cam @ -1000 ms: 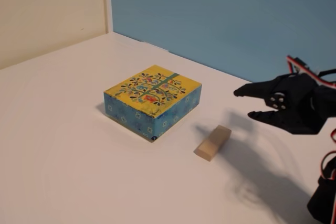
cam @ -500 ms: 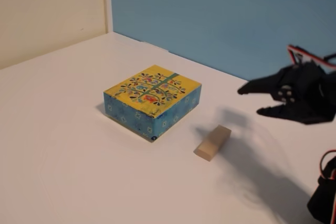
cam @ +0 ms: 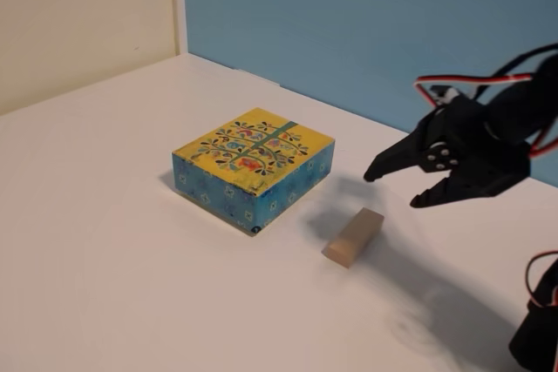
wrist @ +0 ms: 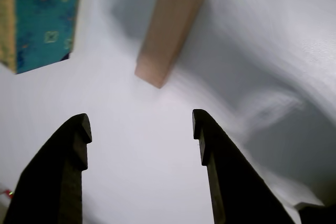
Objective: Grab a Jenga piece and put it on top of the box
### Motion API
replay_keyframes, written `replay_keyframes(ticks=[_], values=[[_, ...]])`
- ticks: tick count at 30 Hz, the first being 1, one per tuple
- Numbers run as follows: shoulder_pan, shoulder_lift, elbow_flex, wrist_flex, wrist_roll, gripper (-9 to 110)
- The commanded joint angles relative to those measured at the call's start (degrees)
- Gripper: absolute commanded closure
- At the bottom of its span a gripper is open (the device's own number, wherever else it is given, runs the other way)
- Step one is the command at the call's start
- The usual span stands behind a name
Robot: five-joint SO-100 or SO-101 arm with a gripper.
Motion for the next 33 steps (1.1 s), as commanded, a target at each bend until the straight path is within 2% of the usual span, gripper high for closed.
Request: replay_keyframes(ticks=[1,5,18,33], values=[[0.44,-7.21,-5.54,0.35,-1.49,78],[0.44,-17.31,-12.57,2.11,-2.37,76],[-3.08,-33.84,-21.18,1.49,-2.11,77],[-1.93,-44.30,-21.97,-4.13,-4.13,79]])
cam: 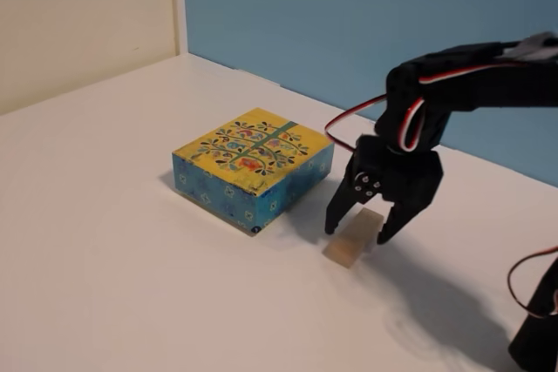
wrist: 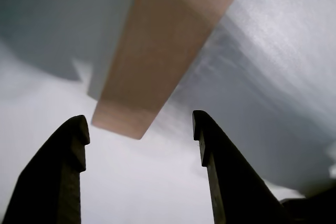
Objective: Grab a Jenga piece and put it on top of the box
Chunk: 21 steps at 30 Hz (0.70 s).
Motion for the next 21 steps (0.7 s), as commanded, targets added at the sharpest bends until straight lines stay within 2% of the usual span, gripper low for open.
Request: replay_keyframes(ticks=[1,7,15,21], values=[[0.53,-0.79,-2.20,-1.23,-0.53,79],[1.49,-2.46,-2.29,-3.87,-1.85,82],[3.25,-4.75,-2.64,-7.47,-3.43,98],[4.75,-5.63,-3.16,-9.23,-3.96,101]])
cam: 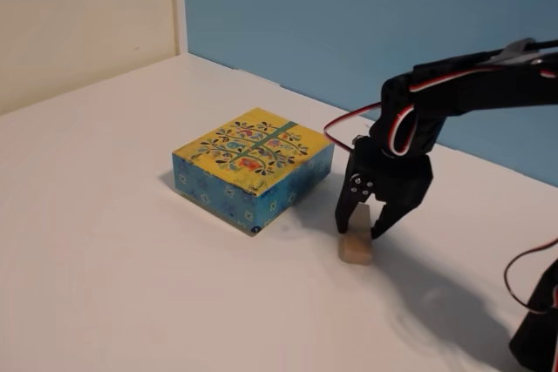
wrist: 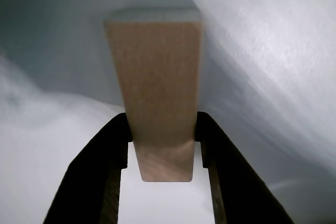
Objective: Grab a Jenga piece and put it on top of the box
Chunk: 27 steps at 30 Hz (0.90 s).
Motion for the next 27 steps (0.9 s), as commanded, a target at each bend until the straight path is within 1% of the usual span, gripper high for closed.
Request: replay_keyframes(ticks=[1,8,14,18,27], values=[[0.88,0.00,-1.41,-0.97,-0.62,101],[1.67,2.20,-1.41,-0.88,-0.97,101],[1.14,11.78,-1.58,2.55,-0.26,101],[0.79,20.13,-1.58,4.66,3.16,101],[-1.49,35.95,-2.20,5.45,11.25,102]])
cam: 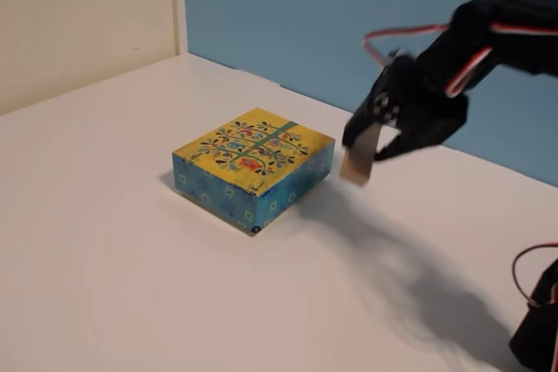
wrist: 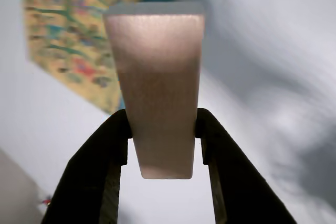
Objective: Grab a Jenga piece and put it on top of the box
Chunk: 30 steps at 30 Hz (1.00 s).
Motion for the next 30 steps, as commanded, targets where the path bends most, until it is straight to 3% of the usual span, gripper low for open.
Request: replay_keyframes(ticks=[1,14,30], values=[[-1.76,5.19,-3.25,1.41,2.55,102],[-10.02,-9.05,-31.73,13.54,9.23,102],[-12.66,-35.07,-51.06,15.03,8.61,102]])
